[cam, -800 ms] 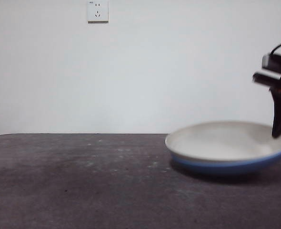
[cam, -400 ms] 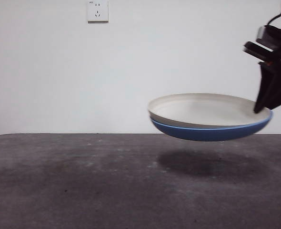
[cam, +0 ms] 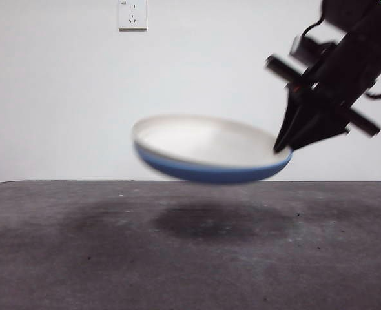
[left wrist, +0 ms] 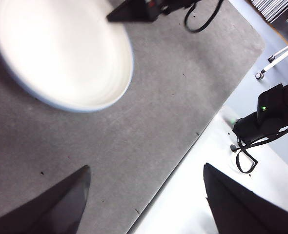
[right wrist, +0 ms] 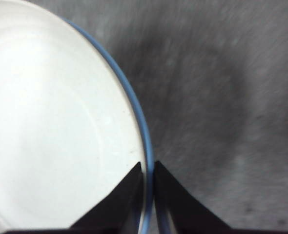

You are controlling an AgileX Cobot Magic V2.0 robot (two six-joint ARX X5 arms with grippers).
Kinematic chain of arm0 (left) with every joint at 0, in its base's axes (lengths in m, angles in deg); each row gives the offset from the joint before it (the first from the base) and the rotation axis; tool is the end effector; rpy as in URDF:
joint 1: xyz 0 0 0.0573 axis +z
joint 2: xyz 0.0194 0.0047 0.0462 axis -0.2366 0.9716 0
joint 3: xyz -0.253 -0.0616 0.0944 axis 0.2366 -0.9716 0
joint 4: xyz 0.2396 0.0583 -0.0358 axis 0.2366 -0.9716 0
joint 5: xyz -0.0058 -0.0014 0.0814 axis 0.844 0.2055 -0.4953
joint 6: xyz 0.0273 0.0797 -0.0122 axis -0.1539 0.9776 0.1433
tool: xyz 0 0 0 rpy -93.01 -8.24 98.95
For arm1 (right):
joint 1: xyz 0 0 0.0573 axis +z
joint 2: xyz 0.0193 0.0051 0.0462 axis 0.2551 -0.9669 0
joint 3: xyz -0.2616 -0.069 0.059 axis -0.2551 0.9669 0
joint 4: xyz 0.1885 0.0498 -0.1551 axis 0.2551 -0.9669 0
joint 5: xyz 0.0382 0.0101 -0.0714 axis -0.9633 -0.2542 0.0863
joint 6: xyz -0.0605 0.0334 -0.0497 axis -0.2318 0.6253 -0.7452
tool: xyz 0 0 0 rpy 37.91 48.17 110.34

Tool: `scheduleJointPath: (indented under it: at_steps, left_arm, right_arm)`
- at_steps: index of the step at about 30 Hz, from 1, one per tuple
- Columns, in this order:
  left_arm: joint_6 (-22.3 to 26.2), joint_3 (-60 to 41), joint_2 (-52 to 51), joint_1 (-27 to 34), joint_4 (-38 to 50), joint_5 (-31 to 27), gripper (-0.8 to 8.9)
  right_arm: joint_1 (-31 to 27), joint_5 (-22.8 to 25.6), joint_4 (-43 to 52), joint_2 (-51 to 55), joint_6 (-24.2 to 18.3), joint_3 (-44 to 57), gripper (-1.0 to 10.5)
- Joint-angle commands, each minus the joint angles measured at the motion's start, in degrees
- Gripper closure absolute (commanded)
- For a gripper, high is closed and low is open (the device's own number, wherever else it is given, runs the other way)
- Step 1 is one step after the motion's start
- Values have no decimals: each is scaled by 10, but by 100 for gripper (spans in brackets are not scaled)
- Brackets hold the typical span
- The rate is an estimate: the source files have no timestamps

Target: Pick up the white plate, put it on the blue plate, put it on desk

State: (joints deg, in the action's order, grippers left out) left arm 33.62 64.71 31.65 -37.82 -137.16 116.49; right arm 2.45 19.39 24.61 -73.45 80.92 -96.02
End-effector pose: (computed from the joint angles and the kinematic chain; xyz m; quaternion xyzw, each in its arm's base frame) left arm 0.1333 -0.1061 0.3379 -0.0345 0.3686 -0.4666 0.8033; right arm 0.3065 0.1236 0.2118 0.1770 0.4547 0.2280 0.8426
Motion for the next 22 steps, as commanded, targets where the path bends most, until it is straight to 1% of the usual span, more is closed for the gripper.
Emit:
scheduleJointPath:
  at_steps: [1, 4, 7, 14, 17, 22]
  left_arm:
    - [7, 5, 3, -3, 2, 3, 442]
    - [7, 5, 3, -3, 2, 3, 442]
    - [7, 5, 3, -3, 2, 3, 442]
    - [7, 5, 3, -3, -1, 3, 442]
    - [7, 5, 3, -3, -2, 3, 442]
    - [7, 5, 3, -3, -1, 3, 442]
  right_arm:
    - [20, 2, 33, -34, 42, -12, 934]
    - [36, 10, 62, -60, 64, -12, 934]
    - [45, 14, 73, -87, 72, -16, 934]
    - [51, 33, 73, -141, 72, -34, 934]
    - [52, 45, 73, -148, 72, -37, 934]
    - [52, 47, 74, -150, 71, -37, 934]
